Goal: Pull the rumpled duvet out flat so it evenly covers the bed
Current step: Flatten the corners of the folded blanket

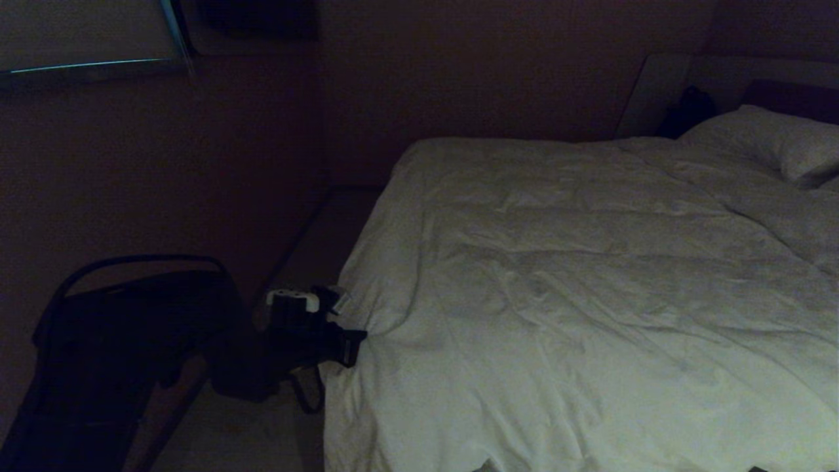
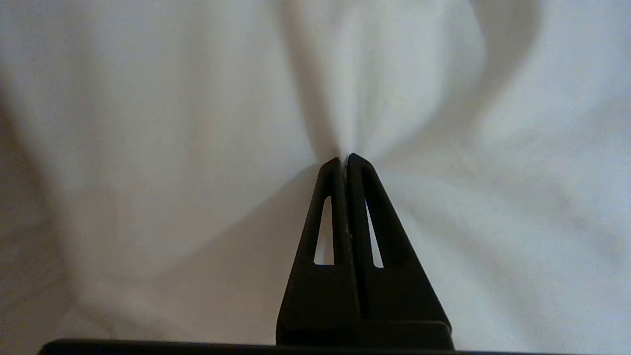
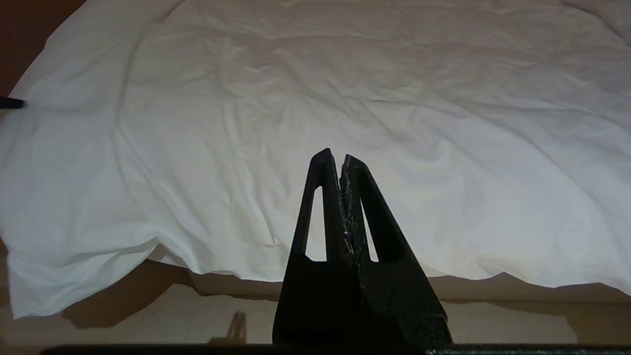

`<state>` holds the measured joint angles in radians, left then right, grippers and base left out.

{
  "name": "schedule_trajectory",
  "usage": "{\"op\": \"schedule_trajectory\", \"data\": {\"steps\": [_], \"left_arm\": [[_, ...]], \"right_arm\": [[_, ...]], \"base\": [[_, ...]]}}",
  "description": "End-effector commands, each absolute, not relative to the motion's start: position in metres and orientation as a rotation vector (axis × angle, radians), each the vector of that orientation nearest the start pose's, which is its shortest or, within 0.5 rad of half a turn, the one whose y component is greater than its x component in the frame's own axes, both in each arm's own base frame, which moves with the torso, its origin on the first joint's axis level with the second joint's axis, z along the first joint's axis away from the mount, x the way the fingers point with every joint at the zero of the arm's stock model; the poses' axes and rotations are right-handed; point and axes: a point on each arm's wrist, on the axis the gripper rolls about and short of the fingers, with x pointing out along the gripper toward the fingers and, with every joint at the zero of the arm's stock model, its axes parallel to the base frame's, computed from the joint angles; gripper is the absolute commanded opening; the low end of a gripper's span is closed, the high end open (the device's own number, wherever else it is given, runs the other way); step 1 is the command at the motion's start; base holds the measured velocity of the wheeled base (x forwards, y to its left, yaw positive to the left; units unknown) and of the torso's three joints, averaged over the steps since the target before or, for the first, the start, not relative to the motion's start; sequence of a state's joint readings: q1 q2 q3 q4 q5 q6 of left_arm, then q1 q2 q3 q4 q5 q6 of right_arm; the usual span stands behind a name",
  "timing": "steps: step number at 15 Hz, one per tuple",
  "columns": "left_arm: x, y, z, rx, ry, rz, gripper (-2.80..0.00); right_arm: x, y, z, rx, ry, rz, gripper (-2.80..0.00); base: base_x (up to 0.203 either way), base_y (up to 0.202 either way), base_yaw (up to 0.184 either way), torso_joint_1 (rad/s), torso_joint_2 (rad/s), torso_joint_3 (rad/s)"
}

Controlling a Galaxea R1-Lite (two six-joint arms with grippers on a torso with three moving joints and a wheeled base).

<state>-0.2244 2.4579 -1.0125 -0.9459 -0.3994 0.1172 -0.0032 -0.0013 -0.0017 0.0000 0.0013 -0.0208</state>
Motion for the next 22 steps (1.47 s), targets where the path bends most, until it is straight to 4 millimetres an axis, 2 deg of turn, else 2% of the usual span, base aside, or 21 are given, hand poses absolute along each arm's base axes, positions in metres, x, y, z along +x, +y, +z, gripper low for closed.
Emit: {"op": "schedule_trajectory", "data": {"steps": [1, 6, 7, 9, 10, 12, 14, 16, 18, 20, 22], "left_arm": [[0.401, -0.084, -0.007, 0.063, 0.451, -0.587, -2.8], [0.391, -0.026, 0.007, 0.03, 0.465, -0.437, -2.8], [0.39, -0.024, 0.007, 0.029, 0.467, -0.431, -2.8], [0.382, -0.006, 0.004, 0.016, 0.491, -0.389, -2.8], [0.382, -0.006, 0.004, 0.016, 0.491, -0.389, -2.8], [0.392, -0.002, 0.008, 0.022, 0.419, -0.375, -2.8], [0.403, -0.001, 0.018, 0.029, 0.366, -0.373, -2.8], [0.419, -0.008, 0.029, 0.01, 0.347, -0.385, -2.8], [0.43, -0.026, 0.035, -0.025, 0.355, -0.425, -2.8], [0.437, -0.053, 0.037, -0.039, 0.347, -0.481, -2.8], [0.449, -0.062, 0.032, -0.038, 0.343, -0.497, -2.8]], "right_arm": [[-0.023, 0.0, 0.076, -0.021, -0.002, -0.002, -2.8], [-0.023, 0.0, 0.076, -0.021, -0.002, -0.002, -2.8], [-0.023, 0.0, 0.076, -0.021, -0.002, -0.002, -2.8], [-0.023, 0.0, 0.076, -0.021, -0.002, -0.002, -2.8], [-0.023, 0.0, 0.076, -0.021, -0.002, -0.002, -2.8], [-0.023, 0.0, 0.076, -0.021, -0.002, -0.002, -2.8], [-0.023, 0.0, 0.076, -0.021, -0.002, -0.002, -2.8], [-0.023, 0.0, 0.076, -0.021, -0.002, -0.002, -2.8], [-0.023, 0.0, 0.076, -0.021, -0.002, -0.002, -2.8], [-0.023, 0.0, 0.076, -0.021, -0.002, -0.002, -2.8], [-0.023, 0.0, 0.076, -0.021, -0.002, -0.002, -2.8]], "base": [[0.0, 0.0, 0.0, 0.0, 0.0, 0.0], [0.0, 0.0, 0.0, 0.0, 0.0, 0.0], [0.0, 0.0, 0.0, 0.0, 0.0, 0.0], [0.0, 0.0, 0.0, 0.0, 0.0, 0.0], [0.0, 0.0, 0.0, 0.0, 0.0, 0.0], [0.0, 0.0, 0.0, 0.0, 0.0, 0.0], [0.0, 0.0, 0.0, 0.0, 0.0, 0.0], [0.0, 0.0, 0.0, 0.0, 0.0, 0.0], [0.0, 0.0, 0.0, 0.0, 0.0, 0.0], [0.0, 0.0, 0.0, 0.0, 0.0, 0.0], [0.0, 0.0, 0.0, 0.0, 0.0, 0.0]]}}
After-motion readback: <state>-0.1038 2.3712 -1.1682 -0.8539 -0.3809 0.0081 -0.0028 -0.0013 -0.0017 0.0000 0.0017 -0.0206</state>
